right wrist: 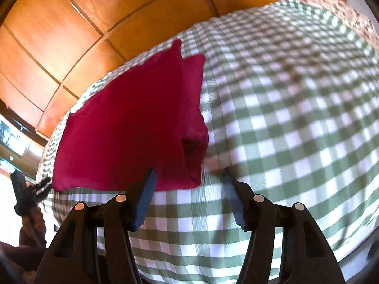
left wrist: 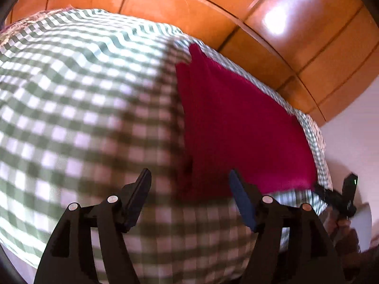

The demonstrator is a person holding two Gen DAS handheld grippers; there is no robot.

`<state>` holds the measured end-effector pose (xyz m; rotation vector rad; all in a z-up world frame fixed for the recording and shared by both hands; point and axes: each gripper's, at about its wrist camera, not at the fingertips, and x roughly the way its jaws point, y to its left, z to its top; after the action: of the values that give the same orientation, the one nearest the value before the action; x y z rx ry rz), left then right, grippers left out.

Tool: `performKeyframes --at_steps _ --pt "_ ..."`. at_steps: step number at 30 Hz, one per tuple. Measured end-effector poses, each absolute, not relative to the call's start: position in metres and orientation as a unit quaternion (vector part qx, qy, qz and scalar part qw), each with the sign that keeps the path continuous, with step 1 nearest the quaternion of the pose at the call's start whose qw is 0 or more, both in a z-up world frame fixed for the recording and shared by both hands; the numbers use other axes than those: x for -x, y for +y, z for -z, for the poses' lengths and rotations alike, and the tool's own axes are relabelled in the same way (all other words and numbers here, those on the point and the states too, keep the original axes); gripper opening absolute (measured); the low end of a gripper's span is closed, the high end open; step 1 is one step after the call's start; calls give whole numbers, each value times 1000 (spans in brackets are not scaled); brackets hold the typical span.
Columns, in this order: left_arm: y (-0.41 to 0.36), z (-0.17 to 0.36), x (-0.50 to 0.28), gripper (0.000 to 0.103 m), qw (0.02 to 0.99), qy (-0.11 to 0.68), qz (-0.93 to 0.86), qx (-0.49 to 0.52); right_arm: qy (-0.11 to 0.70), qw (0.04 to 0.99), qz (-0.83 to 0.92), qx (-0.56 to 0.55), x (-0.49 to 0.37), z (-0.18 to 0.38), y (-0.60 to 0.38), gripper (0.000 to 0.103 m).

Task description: Fold small clothes

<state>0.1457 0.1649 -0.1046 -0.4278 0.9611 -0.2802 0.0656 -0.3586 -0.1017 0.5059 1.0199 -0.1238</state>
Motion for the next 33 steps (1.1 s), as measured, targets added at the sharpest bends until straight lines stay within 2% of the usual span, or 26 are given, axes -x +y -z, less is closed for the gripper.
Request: performKeyframes --at_steps 1,2,3,4,5,8,10,13,16,18,20,21,26,33 --pt "161 107 -144 61 854 459 137 202 483 840 54 -240 -68 103 -357 33" --pt "158 109 -142 45 853 461 143 201 485 841 51 -235 -72 102 -355 21" --pt "153 111 -144 36 850 466 151 195 486 844 54 -219 -76 99 -353 20" --pt "152 112 -145 30 851 468 146 187 487 848 53 -201 -77 96 -349 13" --pt "150 112 -146 18 855 466 143 176 483 854 53 -183 -78 87 -345 10" --pt "145 103 -143 13 863 464 140 141 462 869 57 -165 -74 67 -348 8" --pt "142 102 -141 13 868 466 136 100 471 867 64 -151 -74 70 -350 8" --pt "136 111 -145 13 870 472 122 73 512 845 80 -129 -79 107 -346 8" --pt "138 101 -142 26 872 470 110 81 501 850 82 -142 -79 102 -346 8" --pt "141 90 -137 29 880 454 108 91 496 854 89 -131 -79 94 -346 14" --pt "139 77 -133 30 886 435 122 105 484 861 101 -118 -77 82 -342 33" --pt "133 67 -131 32 889 421 140 113 471 869 96 -116 -77 73 -337 36" --pt "77 58 -137 34 883 409 217 77 452 886 10 -102 -92 57 -281 36" --pt "13 90 -155 34 863 455 218 16 486 871 -49 -52 -112 93 -212 36"
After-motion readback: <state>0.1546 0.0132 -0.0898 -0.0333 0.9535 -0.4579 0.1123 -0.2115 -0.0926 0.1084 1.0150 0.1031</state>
